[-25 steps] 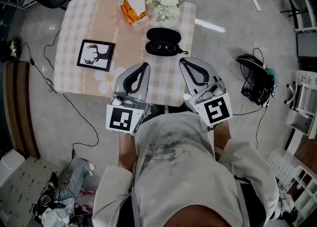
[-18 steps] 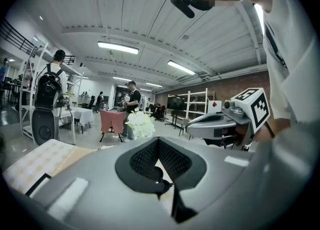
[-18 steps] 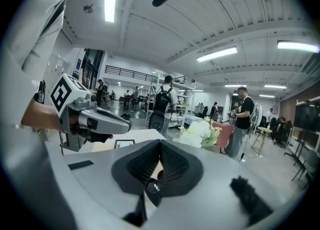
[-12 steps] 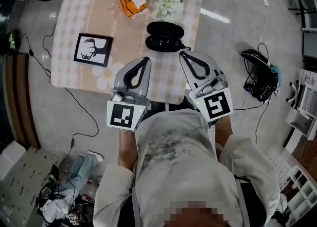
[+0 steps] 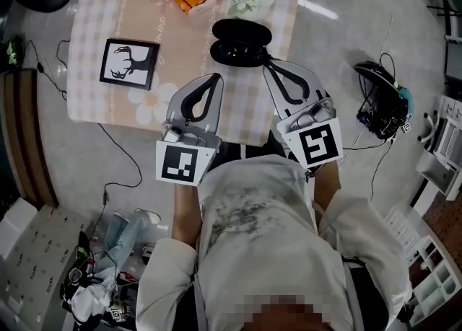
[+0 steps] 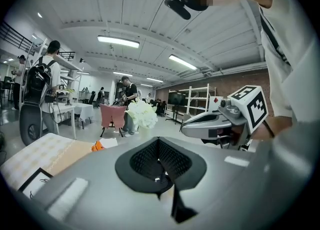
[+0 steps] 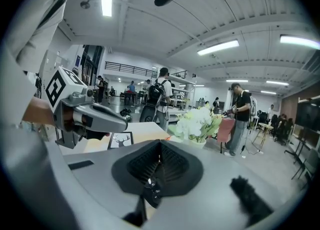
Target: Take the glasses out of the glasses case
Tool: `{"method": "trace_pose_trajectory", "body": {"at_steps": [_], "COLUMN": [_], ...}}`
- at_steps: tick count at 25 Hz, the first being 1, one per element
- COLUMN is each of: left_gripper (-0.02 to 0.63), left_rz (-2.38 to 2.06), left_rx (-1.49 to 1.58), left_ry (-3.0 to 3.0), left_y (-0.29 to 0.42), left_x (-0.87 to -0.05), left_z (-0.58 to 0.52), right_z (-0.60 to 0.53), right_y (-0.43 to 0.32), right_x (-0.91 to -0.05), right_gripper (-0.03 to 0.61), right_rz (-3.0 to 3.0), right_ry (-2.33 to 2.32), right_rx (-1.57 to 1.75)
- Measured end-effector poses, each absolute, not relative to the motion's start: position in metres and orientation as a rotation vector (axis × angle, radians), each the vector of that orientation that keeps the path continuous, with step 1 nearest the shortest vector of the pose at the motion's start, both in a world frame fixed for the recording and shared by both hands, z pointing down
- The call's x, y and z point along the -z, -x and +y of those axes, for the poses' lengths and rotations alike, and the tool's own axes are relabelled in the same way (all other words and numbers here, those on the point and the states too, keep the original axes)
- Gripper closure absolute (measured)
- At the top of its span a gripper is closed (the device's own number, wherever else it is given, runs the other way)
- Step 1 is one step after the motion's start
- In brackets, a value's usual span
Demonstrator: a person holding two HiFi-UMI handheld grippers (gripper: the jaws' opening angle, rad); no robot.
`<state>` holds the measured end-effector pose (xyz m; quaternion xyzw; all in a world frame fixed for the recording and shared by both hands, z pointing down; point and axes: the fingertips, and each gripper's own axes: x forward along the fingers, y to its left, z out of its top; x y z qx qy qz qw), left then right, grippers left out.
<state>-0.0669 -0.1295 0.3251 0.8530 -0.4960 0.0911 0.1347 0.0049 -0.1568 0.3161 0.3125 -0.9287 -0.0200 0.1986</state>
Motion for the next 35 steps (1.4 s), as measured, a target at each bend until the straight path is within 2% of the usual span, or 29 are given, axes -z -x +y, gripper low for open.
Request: {"method": "trace_pose_trajectory", "body": {"at_steps": [35], "left_gripper": [0.606], "left_rz": [-1.419], "left_rx": [-0.360], "left_ry": [-2.392], "left_y": [0.057], "left_x": [-0.413], "left_z": [-0.149], "right_z": [-0.187], "right_y": [0.002], "right_x": [-0.410], "right_gripper": [0.560], "right_rz": [-2.495], "right_ry": [-0.751], "right_rx": [-0.013]}}
